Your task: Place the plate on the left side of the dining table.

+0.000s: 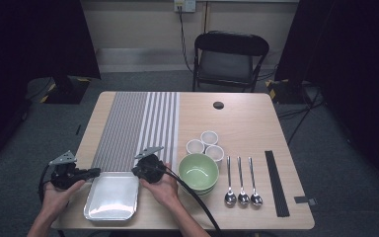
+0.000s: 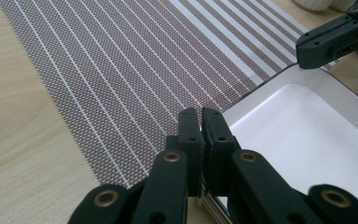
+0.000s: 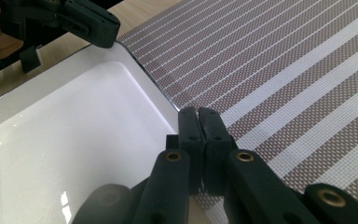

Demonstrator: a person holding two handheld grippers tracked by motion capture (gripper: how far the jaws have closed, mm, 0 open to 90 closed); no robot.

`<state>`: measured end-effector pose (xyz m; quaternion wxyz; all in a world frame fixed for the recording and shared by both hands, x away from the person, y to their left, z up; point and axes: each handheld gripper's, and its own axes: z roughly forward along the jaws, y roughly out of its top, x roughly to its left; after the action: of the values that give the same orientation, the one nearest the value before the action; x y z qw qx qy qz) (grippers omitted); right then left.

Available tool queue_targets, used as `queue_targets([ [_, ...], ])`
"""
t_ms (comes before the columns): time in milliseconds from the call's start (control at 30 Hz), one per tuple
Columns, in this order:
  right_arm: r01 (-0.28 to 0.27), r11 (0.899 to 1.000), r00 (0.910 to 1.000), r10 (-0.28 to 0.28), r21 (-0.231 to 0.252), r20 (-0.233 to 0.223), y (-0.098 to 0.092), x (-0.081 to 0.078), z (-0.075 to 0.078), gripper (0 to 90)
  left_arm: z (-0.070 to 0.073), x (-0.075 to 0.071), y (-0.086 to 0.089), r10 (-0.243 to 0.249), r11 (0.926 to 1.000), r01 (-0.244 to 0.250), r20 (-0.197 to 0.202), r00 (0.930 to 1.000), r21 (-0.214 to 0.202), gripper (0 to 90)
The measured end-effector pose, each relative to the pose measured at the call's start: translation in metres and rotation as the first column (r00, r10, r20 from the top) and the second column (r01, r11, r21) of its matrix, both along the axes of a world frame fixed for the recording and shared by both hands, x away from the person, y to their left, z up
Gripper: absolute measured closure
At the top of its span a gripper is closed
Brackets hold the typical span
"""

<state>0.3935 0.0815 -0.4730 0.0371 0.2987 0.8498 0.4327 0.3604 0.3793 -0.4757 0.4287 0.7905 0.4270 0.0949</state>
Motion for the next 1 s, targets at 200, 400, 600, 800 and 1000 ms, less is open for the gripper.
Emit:
queue_targets([
  [200,-0.020,0.999,0.9998,0.020,0.025,0.006,0.0023,0.0005,0.0058,90.0,0.0005,0.0010,-0.0013,-0.012,0.9999,0.012,0.002,0.9999,-0.004,88.0],
  [400,0.002,1.000,1.0000,-0.002,0.022,0.002,-0.0019,0.0007,0.0005,87.9,0.0001,0.0009,-0.0005,-0.013,0.9999,0.013,0.003,0.9999,-0.009,88.2],
  [600,0.001,1.000,1.0000,-0.001,0.003,-0.007,-0.0031,-0.0010,-0.0018,89.0,0.0001,0.0007,-0.0006,-0.009,0.9999,0.009,0.000,1.0000,-0.014,88.2],
  [800,0.014,1.000,0.9999,-0.013,0.014,-0.010,-0.0031,-0.0011,-0.0014,89.3,0.0020,0.0000,-0.0001,0.000,0.9998,0.000,0.010,1.0000,-0.019,88.3],
  [1000,0.035,0.998,0.9991,-0.036,0.050,0.022,-0.0042,-0.0022,0.0034,90.0,0.0058,-0.0005,0.0010,0.009,0.9992,-0.008,0.030,0.9995,-0.039,88.2],
])
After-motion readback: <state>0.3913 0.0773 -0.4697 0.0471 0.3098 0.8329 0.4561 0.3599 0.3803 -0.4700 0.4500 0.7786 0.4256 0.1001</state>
